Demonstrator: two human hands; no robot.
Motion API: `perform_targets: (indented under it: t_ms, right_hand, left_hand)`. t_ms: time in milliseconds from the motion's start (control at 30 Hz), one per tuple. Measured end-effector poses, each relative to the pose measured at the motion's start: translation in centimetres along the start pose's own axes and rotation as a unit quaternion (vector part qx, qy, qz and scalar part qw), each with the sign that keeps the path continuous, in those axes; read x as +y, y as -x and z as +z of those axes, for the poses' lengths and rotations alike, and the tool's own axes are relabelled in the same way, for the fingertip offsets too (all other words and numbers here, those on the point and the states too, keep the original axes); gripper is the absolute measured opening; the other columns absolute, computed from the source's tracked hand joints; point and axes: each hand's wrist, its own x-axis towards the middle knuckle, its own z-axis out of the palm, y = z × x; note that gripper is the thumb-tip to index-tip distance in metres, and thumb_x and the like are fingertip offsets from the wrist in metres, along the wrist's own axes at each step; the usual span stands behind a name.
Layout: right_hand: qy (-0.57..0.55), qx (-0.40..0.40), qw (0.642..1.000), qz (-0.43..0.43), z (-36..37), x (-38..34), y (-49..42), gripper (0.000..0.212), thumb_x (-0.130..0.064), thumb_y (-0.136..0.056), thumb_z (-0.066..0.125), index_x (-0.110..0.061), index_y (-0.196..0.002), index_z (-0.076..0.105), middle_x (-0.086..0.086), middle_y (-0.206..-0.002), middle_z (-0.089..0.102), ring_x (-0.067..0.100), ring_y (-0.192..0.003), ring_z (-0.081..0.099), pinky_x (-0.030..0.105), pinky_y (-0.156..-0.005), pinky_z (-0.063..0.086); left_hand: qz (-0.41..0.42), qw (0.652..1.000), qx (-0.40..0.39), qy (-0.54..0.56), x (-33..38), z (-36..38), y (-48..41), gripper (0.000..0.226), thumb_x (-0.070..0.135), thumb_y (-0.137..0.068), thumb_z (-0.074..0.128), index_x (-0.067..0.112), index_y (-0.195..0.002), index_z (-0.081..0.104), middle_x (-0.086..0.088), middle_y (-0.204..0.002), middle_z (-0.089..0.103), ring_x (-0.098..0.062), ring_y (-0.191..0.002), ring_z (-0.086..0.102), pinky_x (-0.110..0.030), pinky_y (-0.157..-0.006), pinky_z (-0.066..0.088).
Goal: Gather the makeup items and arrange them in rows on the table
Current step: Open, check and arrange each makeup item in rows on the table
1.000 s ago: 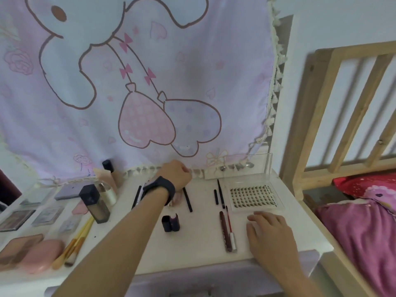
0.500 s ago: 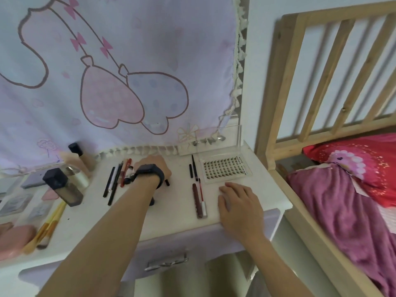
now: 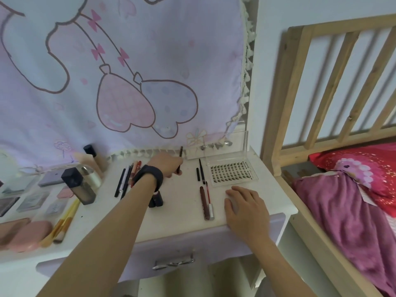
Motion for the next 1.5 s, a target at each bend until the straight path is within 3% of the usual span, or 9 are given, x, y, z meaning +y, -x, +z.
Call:
perform_targets:
  t_ms: [167,300,500,600,800,967,1133,1267,1500]
  right_hand:
    - [-0.012,-0.012,1.0,0.012,0.0,0.0,0.0,0.028,-0.034,-0.097,0.06,-0.022,-0.118,0.074,-0.005,-0.129,0.068,0.019,-0.12,0.058,0.039,-0.101,0.047]
    - [-0.097,-0.054,0.991,0.069,-1.2,-0.5,-0.6,0.031,-0.049,-0.098,0.051,-0.033,-0.116,0.071,-0.013,-0.124,0.067,0.012,-0.119,0.055,0.036,-0.103,0.045]
    - [-0.337,-0.048,0.931,0.129,-3.8,-2.9,-0.8,0.038,-0.072,-0.09,0.039,-0.045,-0.099,0.063,-0.021,-0.085,0.071,-0.006,-0.084,0.063,0.019,-0.075,0.043]
    - [-0.372,-0.105,0.914,0.122,-3.4,-3.8,-0.9,0.038,-0.056,-0.099,0.051,-0.026,-0.089,0.072,-0.004,-0.071,0.072,0.004,-0.058,0.054,0.025,-0.065,0.046]
    - [-0.452,-0.107,0.867,0.18,-3.2,-3.4,-2.2,0.028,-0.027,-0.098,0.064,-0.01,-0.079,0.073,-0.002,-0.06,0.064,0.007,-0.05,0.044,0.015,-0.048,0.038]
    - [-0.438,-0.136,0.872,0.174,-2.9,-2.9,-2.0,0.018,-0.019,-0.099,0.061,-0.013,-0.088,0.074,0.001,-0.07,0.071,0.01,-0.05,0.046,0.019,-0.045,0.04]
    - [-0.384,-0.162,0.904,0.095,-2.7,-2.5,-1.0,0.018,-0.025,-0.102,0.057,-0.024,-0.093,0.072,-0.004,-0.073,0.069,0.008,-0.05,0.044,0.016,-0.047,0.037]
    - [-0.373,-0.11,0.917,0.089,-2.3,-2.4,-0.5,0.019,-0.028,-0.103,0.056,-0.028,-0.09,0.071,-0.008,-0.07,0.066,0.006,-0.05,0.041,0.014,-0.049,0.034]
    - [-0.399,-0.077,0.905,0.124,-1.7,-2.3,-0.4,0.022,-0.026,-0.103,0.056,-0.028,-0.085,0.069,-0.008,-0.066,0.063,0.008,-0.049,0.045,0.017,-0.047,0.039]
  left_hand:
    - [0.09,0.98,-0.003,0.18,-1.8,0.7,4.7,0.016,0.031,-0.1,0.055,0.02,-0.099,0.066,0.009,-0.077,0.075,-0.005,-0.061,0.057,-0.012,-0.057,0.04]
    - [0.14,0.957,-0.038,0.253,-4.7,2.5,8.1,0.013,0.032,-0.098,0.059,0.022,-0.1,0.068,0.007,-0.081,0.075,-0.004,-0.06,0.059,-0.01,-0.052,0.041]
    - [0.148,0.951,-0.056,0.264,-8.7,5.4,9.3,0.011,0.032,-0.095,0.065,0.025,-0.1,0.071,0.008,-0.08,0.073,0.001,-0.06,0.057,-0.015,-0.058,0.048]
    - [0.154,0.95,-0.054,0.266,-8.8,5.9,8.9,0.01,0.033,-0.094,0.066,0.026,-0.099,0.073,0.011,-0.079,0.073,0.005,-0.065,0.059,-0.015,-0.059,0.049]
    - [0.171,0.95,-0.032,0.258,-8.4,6.6,8.1,0.01,0.034,-0.093,0.067,0.033,-0.099,0.075,0.017,-0.085,0.072,0.004,-0.064,0.056,-0.016,-0.062,0.049]
    - [0.199,0.948,0.054,0.243,-9.1,8.0,8.6,0.019,0.026,-0.094,0.066,0.044,-0.094,0.071,0.028,-0.09,0.07,0.005,-0.076,0.057,-0.012,-0.067,0.042]
    - [0.174,0.953,0.059,0.24,-9.3,8.0,8.2,0.017,0.035,-0.1,0.055,0.039,-0.09,0.068,0.023,-0.072,0.064,0.007,-0.068,0.053,-0.009,-0.063,0.039]
    - [0.169,0.958,0.073,0.219,-9.1,8.6,8.1,0.021,0.035,-0.1,0.054,0.025,-0.094,0.071,0.013,-0.07,0.062,0.005,-0.064,0.051,-0.011,-0.059,0.039]
    - [0.207,0.951,0.106,0.206,-9.2,8.7,8.8,0.014,0.026,-0.097,0.062,0.036,-0.088,0.067,0.016,-0.07,0.064,0.004,-0.07,0.056,-0.01,-0.062,0.041]
